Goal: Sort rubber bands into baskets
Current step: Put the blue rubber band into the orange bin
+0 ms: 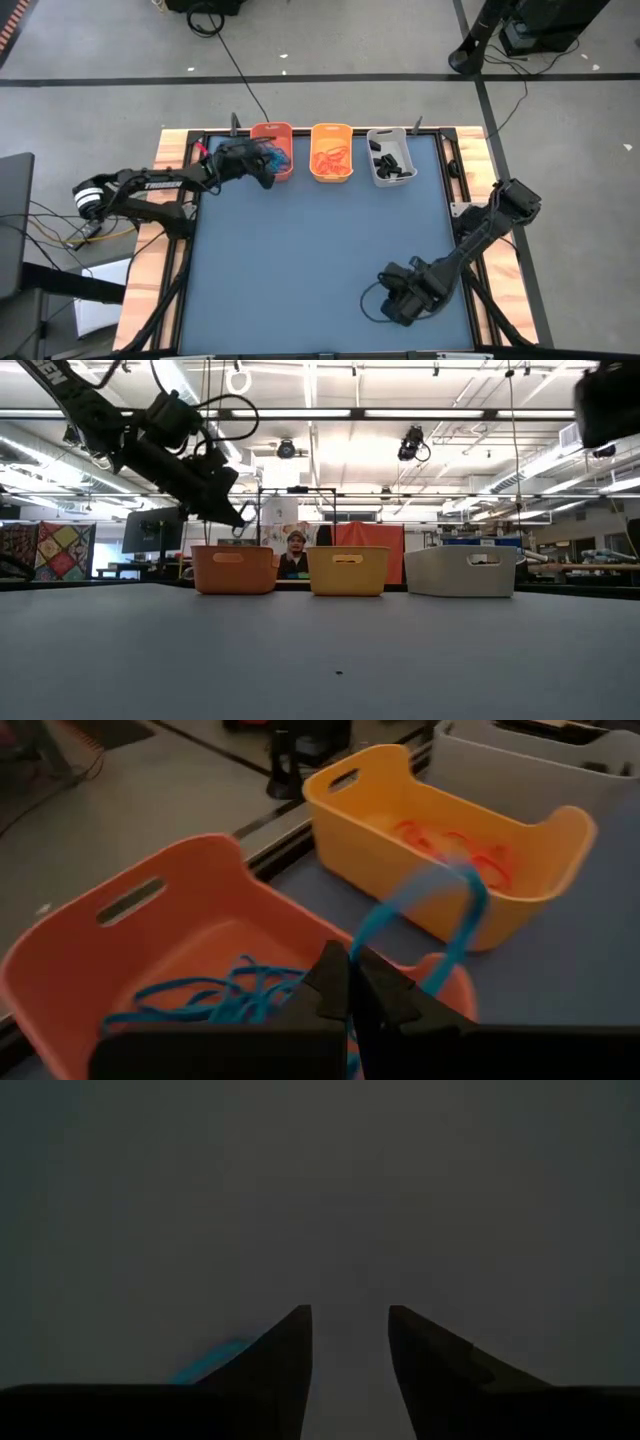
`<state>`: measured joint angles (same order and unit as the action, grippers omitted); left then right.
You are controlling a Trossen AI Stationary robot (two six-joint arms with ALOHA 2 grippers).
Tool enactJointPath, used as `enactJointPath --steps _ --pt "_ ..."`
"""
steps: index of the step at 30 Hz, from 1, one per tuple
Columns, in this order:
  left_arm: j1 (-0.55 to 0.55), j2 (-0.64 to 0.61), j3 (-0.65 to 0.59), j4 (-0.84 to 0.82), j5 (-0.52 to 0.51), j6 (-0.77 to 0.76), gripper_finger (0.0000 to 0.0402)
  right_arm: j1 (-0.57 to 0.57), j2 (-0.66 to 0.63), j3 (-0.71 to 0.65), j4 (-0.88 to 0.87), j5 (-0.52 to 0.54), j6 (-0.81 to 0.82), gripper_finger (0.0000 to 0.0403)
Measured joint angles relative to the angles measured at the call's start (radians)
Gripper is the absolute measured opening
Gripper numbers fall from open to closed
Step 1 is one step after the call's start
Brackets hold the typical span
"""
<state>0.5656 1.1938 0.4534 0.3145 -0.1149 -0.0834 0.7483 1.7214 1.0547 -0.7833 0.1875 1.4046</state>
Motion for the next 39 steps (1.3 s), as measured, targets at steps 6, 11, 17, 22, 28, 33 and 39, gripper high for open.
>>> enactJointPath --steps 6,11,17,22,28,33,39 --pt "0.098 0.039 0.002 0.006 0.067 -0.003 0.0007 0.047 0.018 -0.028 0.114 -0.014 0.044 0.0146" --pt "0.152 0.078 0.003 0.016 0.073 -0.007 0.0008 0.056 0.049 -0.030 0.139 -0.004 0.028 0.0146" --pt "0.188 0.144 0.029 0.021 0.073 -0.052 0.0034 0.055 0.054 -0.030 0.181 0.000 0.018 0.0146" --pt "0.201 0.218 0.095 -0.016 0.072 -0.053 0.0086 0.055 0.054 -0.030 0.185 -0.031 0.018 0.0146" --pt "0.202 0.241 0.164 -0.081 0.067 -0.028 0.0158 0.055 0.054 -0.030 0.215 -0.060 0.065 0.0146" --pt "0.215 0.212 0.190 -0.119 0.060 -0.022 0.0205 0.059 0.054 -0.030 0.218 -0.109 0.096 0.0146" --pt "0.201 0.174 0.190 -0.149 0.118 0.025 0.0223 0.086 0.054 -0.030 0.219 -0.106 0.121 0.0146"
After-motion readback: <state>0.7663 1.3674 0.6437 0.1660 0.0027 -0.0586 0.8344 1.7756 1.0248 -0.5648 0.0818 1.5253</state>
